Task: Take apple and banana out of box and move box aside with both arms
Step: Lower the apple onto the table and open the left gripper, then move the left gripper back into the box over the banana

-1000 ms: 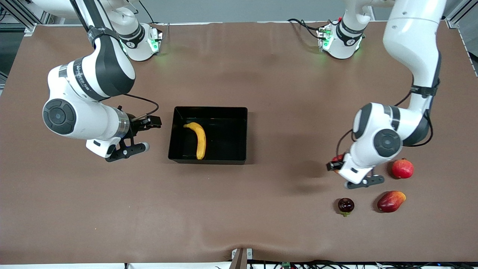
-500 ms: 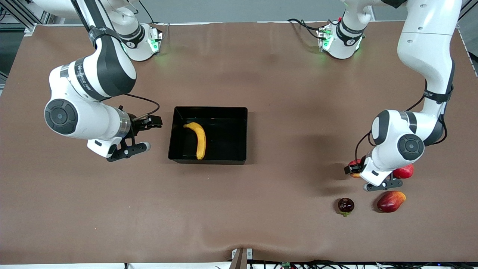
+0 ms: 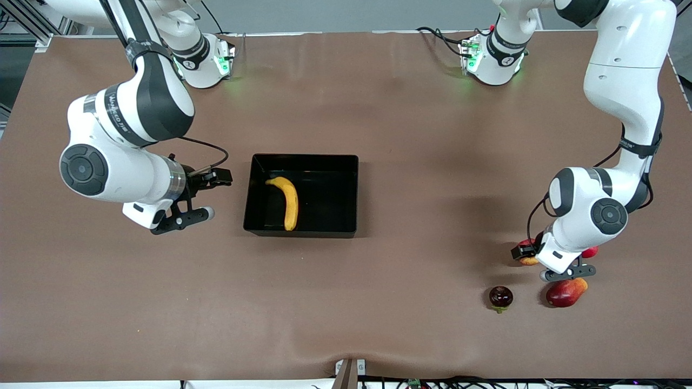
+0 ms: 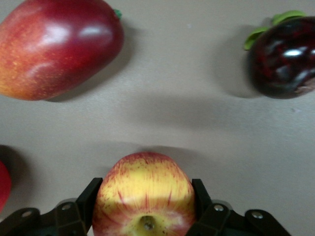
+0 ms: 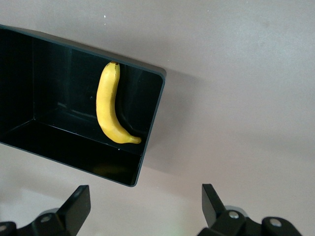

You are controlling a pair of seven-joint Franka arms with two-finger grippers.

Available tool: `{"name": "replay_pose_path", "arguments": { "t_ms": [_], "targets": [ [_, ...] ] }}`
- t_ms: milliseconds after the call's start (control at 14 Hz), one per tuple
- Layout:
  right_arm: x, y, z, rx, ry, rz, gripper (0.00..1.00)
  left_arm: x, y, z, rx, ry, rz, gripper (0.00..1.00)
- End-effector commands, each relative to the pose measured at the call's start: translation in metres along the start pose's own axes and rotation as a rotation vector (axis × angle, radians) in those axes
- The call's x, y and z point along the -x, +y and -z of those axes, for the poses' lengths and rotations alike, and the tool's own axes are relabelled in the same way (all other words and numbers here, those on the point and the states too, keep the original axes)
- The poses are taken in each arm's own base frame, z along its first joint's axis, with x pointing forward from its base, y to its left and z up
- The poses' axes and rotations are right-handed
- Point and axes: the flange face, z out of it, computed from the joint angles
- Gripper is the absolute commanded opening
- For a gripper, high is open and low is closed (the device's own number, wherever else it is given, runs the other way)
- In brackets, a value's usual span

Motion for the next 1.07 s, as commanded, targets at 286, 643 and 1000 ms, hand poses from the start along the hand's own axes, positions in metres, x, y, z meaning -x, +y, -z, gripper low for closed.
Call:
{"name": "replay_pose_path", "arguments": {
  "t_ms": [286,643,1000],
  "targets": [
    [0.003,0.000,0.004,-0.015,0.000,-0.010,1.00,-0.006,-0.011,-0.001,-0.001,0.033,-0.021,1.00],
    [0.003,-0.001,0.005,-0.015,0.001,-0.011,1.00,0.002,0.003,0.049,-0.011,-0.049,-0.026,1.00],
    [0.003,-0.001,0.005,-0.015,0.001,-0.010,1.00,0.028,0.074,0.128,0.011,-0.114,-0.071,1.00]
  ]
}}
